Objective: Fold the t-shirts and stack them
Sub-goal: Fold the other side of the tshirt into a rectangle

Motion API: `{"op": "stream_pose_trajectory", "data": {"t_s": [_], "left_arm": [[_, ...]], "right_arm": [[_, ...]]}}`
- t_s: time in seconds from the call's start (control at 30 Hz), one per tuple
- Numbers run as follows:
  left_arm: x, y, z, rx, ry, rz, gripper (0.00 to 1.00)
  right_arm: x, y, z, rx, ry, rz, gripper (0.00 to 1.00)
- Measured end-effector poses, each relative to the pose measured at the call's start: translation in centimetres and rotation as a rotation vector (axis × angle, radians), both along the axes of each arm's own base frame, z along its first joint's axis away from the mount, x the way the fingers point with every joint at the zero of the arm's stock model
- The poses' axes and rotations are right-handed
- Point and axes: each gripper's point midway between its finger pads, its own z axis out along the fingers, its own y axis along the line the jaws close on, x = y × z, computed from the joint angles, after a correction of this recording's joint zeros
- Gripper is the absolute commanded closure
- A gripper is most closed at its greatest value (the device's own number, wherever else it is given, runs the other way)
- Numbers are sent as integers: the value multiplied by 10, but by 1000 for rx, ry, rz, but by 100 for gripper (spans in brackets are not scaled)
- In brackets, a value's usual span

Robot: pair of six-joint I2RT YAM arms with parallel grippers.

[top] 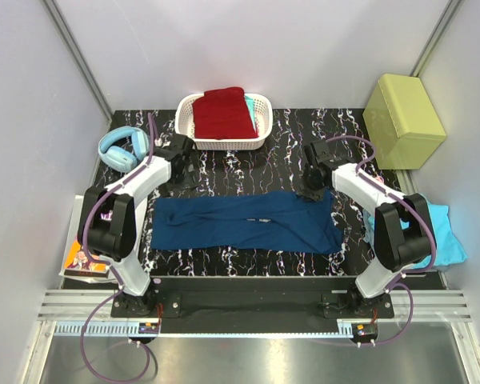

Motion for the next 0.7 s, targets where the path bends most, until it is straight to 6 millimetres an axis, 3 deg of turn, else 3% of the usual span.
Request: {"op": "stream_pose_trajectory", "data": {"t_s": [0.37, 0.7], "left_arm": [[-6, -4, -6, -22, 22, -10, 26], [-11, -3, -11, -20, 39, -13, 26]], "right_arm": [[-24, 2, -24, 39, 74, -11, 67], [-24, 6, -34, 53, 100, -14, 61]]}}
